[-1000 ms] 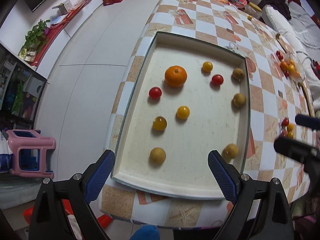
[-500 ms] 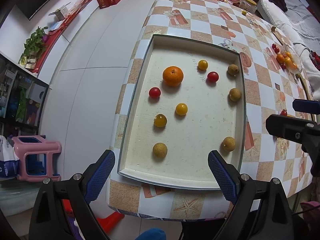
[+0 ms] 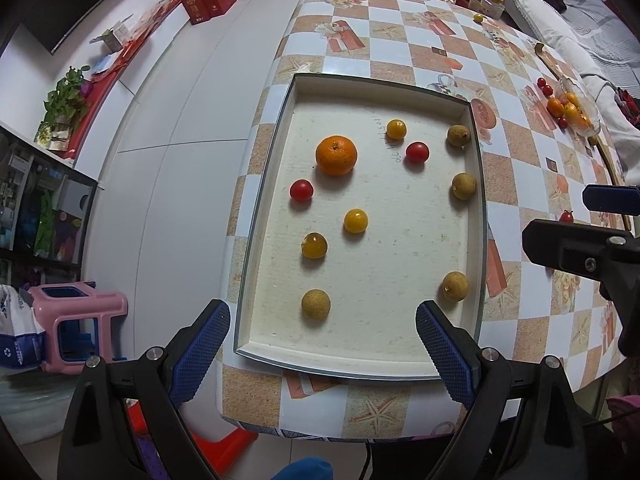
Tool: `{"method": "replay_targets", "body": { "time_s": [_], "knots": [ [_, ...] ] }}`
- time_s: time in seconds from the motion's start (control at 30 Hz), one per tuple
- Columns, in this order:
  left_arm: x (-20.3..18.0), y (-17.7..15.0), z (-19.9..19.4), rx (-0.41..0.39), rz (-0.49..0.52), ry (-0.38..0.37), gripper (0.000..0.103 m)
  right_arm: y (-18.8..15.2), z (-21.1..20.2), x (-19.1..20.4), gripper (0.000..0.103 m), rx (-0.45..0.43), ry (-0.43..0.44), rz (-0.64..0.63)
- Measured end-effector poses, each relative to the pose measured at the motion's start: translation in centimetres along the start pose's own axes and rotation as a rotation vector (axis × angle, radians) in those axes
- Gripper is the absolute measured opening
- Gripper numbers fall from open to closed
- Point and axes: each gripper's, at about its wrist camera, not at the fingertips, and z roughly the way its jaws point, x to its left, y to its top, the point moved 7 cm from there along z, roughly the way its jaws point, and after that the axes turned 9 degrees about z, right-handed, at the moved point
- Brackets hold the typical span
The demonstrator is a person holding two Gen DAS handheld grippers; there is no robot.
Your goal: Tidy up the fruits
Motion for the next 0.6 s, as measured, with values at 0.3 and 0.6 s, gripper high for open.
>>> {"method": "replay_targets", "body": {
  "time_s": [0.3,0.6],
  "knots": [
    [-0.02,-0.01,-0.03,0.001,0.003,0.007,0.095,-0.05,0.14,0.05,0.103,0.0,-0.005,0.0],
    [-0.1,-0.13,0.2,0.011,0.004,0.007,0.095,-0.24,0.36,0.26,0.103,0.007,-0.009,-0.007]
  ]
}}
